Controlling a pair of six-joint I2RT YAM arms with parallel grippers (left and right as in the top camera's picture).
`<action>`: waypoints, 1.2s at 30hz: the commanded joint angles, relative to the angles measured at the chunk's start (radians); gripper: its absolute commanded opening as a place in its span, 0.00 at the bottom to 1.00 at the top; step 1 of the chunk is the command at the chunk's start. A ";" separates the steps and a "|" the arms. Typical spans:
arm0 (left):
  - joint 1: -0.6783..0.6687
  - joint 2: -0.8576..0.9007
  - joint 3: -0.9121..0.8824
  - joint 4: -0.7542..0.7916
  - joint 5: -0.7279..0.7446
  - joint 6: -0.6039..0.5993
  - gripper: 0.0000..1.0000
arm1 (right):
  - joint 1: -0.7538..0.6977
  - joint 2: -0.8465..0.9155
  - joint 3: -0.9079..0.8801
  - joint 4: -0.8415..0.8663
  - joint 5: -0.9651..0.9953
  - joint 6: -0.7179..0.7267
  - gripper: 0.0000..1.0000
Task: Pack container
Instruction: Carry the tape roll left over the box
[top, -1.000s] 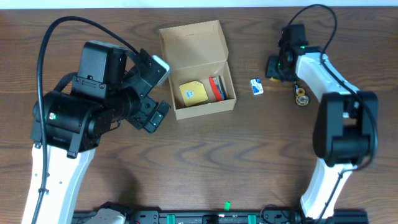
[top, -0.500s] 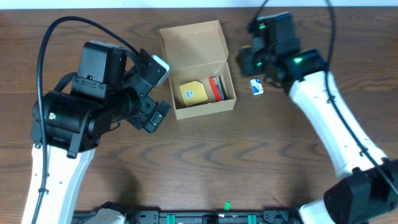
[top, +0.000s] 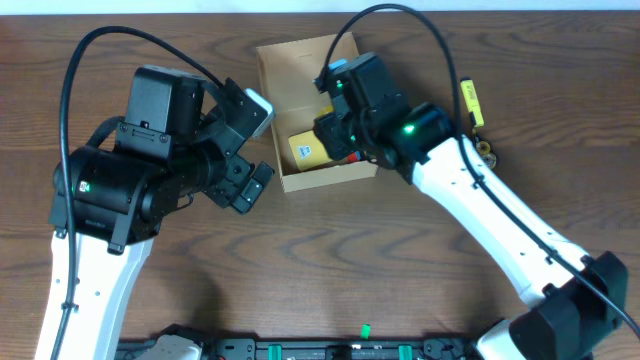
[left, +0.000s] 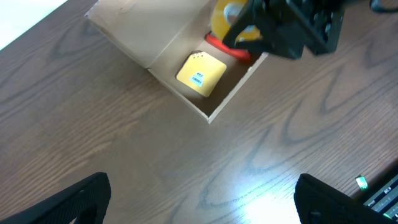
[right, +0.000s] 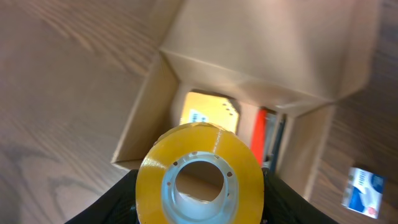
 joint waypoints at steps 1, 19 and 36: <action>0.001 0.002 0.016 -0.003 -0.006 0.006 0.95 | 0.030 0.017 0.006 0.005 0.000 0.014 0.01; 0.001 0.002 0.016 -0.003 -0.006 0.006 0.95 | 0.048 0.034 0.006 0.022 0.000 0.048 0.01; 0.001 0.002 0.016 -0.003 -0.006 0.006 0.95 | 0.014 0.091 0.006 -0.027 0.179 0.089 0.01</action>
